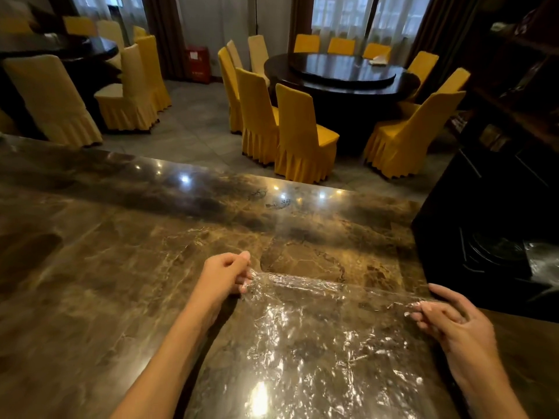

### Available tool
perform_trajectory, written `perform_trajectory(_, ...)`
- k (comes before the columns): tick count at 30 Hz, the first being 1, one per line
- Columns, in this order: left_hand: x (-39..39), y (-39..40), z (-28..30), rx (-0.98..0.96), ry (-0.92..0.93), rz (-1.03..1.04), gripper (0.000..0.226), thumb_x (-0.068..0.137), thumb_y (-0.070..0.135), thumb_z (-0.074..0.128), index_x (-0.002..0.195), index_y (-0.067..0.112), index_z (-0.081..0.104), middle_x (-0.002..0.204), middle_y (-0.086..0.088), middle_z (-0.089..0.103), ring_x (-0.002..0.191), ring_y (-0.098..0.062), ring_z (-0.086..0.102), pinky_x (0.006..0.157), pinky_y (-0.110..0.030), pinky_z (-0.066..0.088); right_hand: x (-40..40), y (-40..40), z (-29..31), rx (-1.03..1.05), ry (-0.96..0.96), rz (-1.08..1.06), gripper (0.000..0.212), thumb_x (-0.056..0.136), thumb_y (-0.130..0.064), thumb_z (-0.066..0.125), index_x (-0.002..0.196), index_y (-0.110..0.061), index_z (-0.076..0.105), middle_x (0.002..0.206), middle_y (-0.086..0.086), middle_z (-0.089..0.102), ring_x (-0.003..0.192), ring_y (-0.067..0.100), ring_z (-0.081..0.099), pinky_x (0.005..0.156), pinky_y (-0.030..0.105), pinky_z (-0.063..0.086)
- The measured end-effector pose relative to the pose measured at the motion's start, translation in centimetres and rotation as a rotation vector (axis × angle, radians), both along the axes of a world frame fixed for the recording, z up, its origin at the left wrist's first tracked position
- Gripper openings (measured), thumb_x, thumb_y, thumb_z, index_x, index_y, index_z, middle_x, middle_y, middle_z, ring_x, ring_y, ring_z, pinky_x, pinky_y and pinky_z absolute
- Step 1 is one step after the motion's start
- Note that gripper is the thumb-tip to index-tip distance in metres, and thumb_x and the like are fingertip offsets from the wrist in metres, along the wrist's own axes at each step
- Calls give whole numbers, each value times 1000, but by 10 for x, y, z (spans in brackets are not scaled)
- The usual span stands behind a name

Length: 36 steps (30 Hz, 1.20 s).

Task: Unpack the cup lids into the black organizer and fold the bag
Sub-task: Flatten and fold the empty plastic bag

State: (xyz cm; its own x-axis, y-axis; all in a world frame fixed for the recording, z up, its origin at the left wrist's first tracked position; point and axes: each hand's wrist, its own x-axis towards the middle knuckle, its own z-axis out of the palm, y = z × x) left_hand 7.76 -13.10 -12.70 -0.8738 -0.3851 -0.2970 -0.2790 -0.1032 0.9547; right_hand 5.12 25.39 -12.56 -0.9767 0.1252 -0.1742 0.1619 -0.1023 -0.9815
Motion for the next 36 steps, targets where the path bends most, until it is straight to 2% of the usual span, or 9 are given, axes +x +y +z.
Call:
perform_trajectory(3, -4, 2, -5, -137, -27, -24, 26, 92, 22, 70, 72, 6, 75, 66, -15, 67, 62, -24, 59, 59, -33, 49, -1, -4, 3, -5, 25, -11, 45, 69, -16, 71, 114, -19, 66, 88, 15, 77, 75, 23, 75, 61, 22, 60)
perform_trajectory(11, -6, 5, -9, -173, -45, -3, 31, 95, 13, 66, 65, 5, 64, 55, -9, 65, 46, -13, 54, 44, -21, 45, 5, 1, 6, -45, 14, -60, 41, 72, -13, 72, 112, -18, 67, 88, 15, 77, 73, 21, 76, 61, 21, 60)
perform_trajectory(16, -13, 11, -8, -460, -55, 63, 37, 97, 18, 59, 64, 3, 59, 58, -5, 60, 56, -16, 52, 63, -34, 47, 4, 2, 0, -17, -60, -113, 44, 70, -6, 74, 112, -13, 67, 86, 16, 77, 65, 18, 74, 55, 21, 59)
perform_trajectory(20, -16, 14, -5, -125, -42, 17, 39, 96, 28, 64, 67, 2, 65, 56, -10, 66, 40, -14, 53, 39, -26, 46, 1, 0, -4, -17, -95, -149, 33, 82, 0, 70, 111, -15, 66, 86, 14, 78, 66, 17, 75, 56, 21, 59)
perform_trajectory(24, -21, 13, -5, -125, -62, -32, 26, 91, 17, 72, 72, -2, 71, 57, -12, 62, 44, -14, 52, 45, -25, 46, -1, 1, -1, 18, -97, -227, 31, 85, 0, 69, 111, -16, 65, 87, 16, 77, 66, 17, 74, 53, 20, 59)
perform_trajectory(27, -25, 17, -10, -177, -39, 40, 34, 95, 15, 64, 63, 3, 62, 55, -21, 61, 44, -16, 49, 54, -31, 49, -2, -2, 1, 225, -97, -346, 32, 89, -2, 67, 117, -15, 61, 102, 17, 72, 81, 21, 70, 60, 27, 61)
perform_trajectory(29, -28, 23, -12, -119, -31, 148, 37, 98, 13, 58, 62, 7, 58, 45, -4, 61, 41, -11, 53, 53, -31, 55, 3, -12, 13, 593, 29, -408, 32, 91, -9, 65, 120, -21, 60, 114, 9, 66, 90, 15, 63, 74, 36, 57)
perform_trajectory(32, -32, 26, -15, 9, -3, 378, 33, 102, 15, 52, 71, 7, 58, 53, -2, 61, 36, -6, 52, 40, -24, 47, 30, -40, 41, 721, 230, -177, 20, 89, -19, 66, 97, -36, 66, 98, -11, 70, 90, 6, 64, 74, 29, 54)
perform_trajectory(36, -25, 14, -23, 111, 17, 747, 16, 103, 18, 48, 95, 8, 58, 69, -9, 67, 42, -10, 59, 39, -23, 46, 82, -88, 36, 546, 121, 322, 16, 88, -18, 65, 82, -31, 71, 73, -4, 73, 60, 10, 69, 56, 26, 57)
